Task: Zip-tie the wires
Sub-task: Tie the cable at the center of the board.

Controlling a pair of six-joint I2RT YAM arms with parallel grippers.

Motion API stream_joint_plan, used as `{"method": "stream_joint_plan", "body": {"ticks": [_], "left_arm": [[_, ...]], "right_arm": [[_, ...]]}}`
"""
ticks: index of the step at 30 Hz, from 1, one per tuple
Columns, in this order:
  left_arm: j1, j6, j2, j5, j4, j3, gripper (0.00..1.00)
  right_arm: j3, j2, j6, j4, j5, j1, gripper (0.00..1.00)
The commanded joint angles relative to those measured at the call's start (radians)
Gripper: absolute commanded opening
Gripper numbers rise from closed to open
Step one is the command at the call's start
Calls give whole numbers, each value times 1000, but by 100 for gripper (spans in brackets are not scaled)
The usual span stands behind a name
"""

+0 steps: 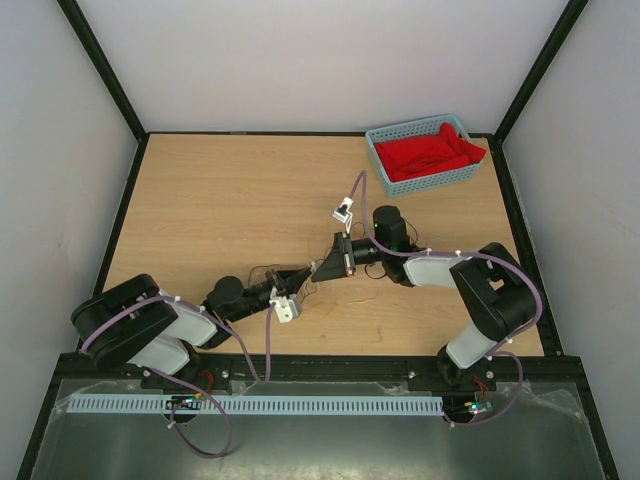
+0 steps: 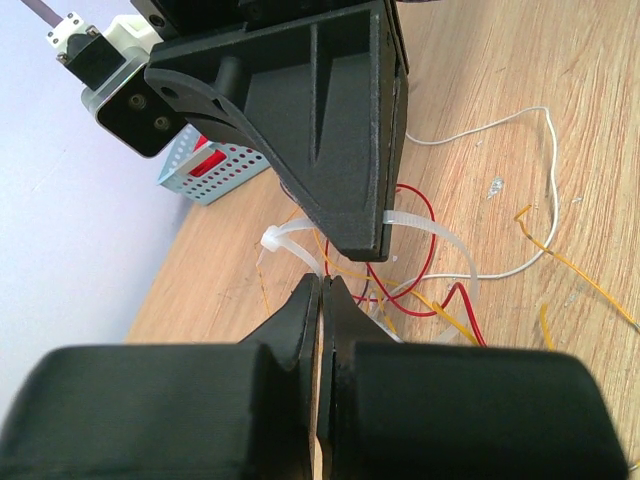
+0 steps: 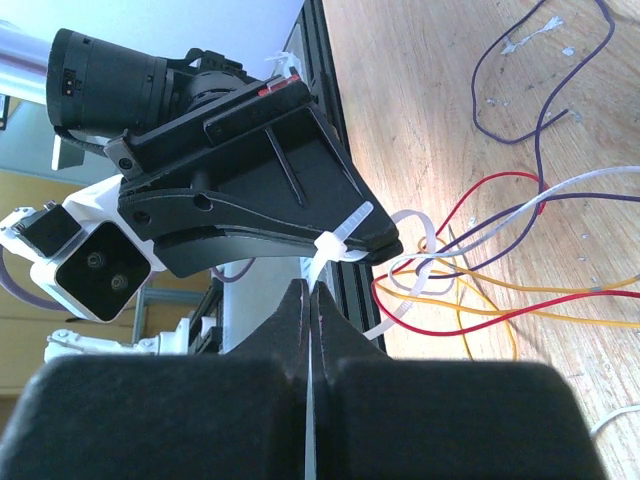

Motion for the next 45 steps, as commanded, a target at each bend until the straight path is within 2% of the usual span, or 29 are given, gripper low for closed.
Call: {"method": "stream_joint_plan", "body": {"ticks": [1, 7, 18, 27, 45], "left_arm": [[-16, 22, -11, 14, 35, 8, 0], [-17, 18, -22, 3, 35, 6, 0], [-16, -24, 18, -42, 35, 34, 0], [-14, -35, 16, 1, 35, 35, 0], [-15, -13, 29, 34, 35, 29, 0]], "right_arm": [[24, 16, -22, 9, -7, -11, 0], [30, 39, -28, 12, -16, -23, 0], [-52, -21, -116, 17, -41, -24, 0], [-85, -33, -152, 19, -28, -24, 0], [12, 16, -147, 11, -18, -24, 0]]}}
